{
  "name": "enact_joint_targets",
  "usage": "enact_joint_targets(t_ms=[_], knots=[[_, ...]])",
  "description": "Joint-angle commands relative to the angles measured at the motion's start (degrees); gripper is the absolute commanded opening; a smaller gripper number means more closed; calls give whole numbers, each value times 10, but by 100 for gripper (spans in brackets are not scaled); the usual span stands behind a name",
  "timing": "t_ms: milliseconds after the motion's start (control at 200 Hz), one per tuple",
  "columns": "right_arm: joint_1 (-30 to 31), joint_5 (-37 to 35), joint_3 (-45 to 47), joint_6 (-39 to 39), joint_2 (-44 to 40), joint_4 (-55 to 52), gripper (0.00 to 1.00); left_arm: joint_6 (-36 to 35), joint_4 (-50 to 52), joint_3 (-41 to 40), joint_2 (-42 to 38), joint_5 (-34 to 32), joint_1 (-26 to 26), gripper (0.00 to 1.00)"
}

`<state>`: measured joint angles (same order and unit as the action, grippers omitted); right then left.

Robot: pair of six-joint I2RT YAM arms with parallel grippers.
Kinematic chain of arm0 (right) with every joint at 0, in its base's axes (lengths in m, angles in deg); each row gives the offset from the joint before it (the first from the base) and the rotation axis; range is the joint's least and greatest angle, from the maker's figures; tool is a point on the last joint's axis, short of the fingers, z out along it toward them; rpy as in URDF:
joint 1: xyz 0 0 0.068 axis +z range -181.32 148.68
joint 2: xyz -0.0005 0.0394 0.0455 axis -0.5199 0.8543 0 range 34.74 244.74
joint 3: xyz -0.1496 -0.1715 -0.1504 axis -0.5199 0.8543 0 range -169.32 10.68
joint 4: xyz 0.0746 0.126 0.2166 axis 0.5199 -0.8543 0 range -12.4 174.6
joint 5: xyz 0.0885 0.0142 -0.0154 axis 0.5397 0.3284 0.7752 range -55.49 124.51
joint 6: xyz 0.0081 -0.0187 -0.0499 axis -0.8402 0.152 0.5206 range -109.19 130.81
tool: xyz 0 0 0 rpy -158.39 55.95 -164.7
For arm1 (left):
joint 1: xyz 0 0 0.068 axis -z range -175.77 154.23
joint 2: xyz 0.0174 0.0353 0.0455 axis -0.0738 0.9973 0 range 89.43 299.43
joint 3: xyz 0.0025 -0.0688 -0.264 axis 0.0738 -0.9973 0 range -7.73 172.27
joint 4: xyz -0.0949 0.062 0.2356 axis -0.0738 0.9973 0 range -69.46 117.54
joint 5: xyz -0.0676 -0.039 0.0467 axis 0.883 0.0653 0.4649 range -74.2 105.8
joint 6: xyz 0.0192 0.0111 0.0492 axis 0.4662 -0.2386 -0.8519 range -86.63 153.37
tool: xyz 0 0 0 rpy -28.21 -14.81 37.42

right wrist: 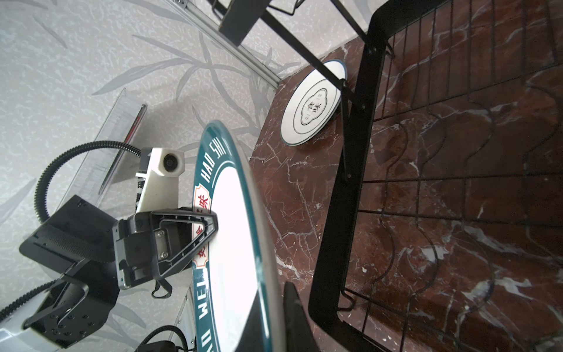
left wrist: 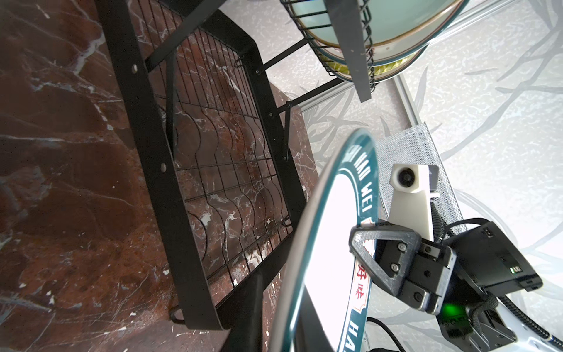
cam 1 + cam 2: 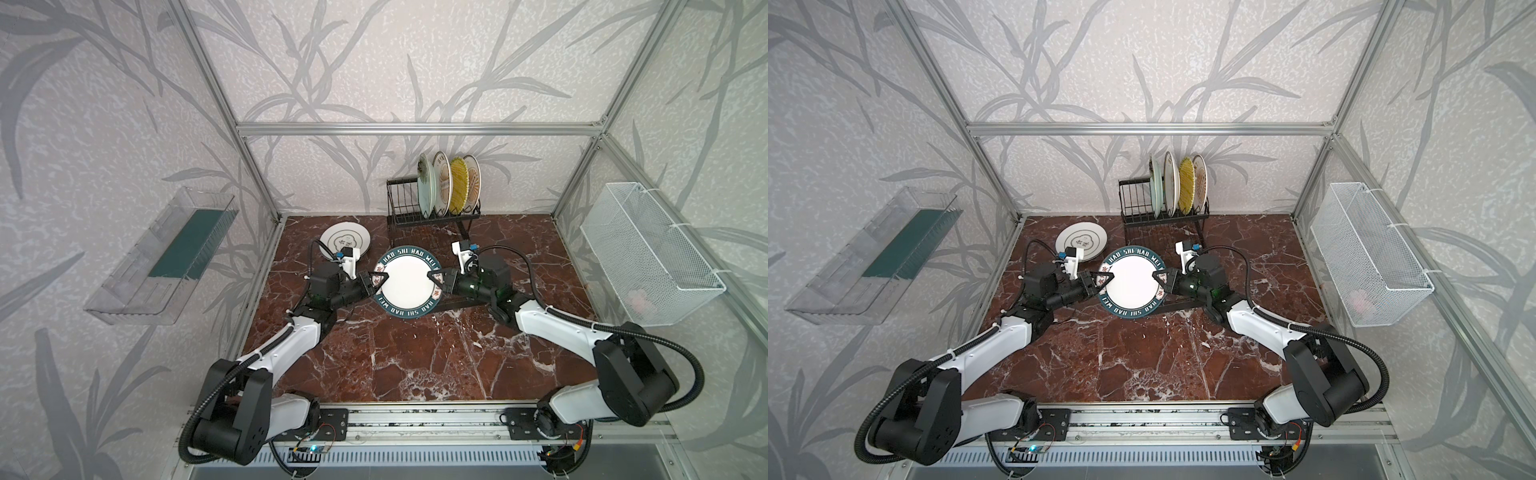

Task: Load plates into a dish rack
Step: Rotate the dish rack at the top-center of the table.

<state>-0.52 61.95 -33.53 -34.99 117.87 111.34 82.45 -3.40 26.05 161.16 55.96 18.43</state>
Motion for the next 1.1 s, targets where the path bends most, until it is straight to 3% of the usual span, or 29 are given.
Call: enact_joint_targets(t_ms=[0,135,380,620,970,1095], knots=[[2,-1,-13,10,-3,45,0,9,-13,18,-3,9,2,10],[3,-5,-12,15,-6,40,0,11,-17,18,-6,9,2,0],[4,1,-12,17,-11,40,13,26,-54,7,-10,5,2,0],[23,2,-21,10,-2,51,24,51,-100,-13,-30,-59,0,0],[38,5,-29,-12,12,82,25,45,-93,-23,-52,-99,0,0],[40,5,-32,-21,17,92,19,44,-95,-25,-50,-95,0,0]])
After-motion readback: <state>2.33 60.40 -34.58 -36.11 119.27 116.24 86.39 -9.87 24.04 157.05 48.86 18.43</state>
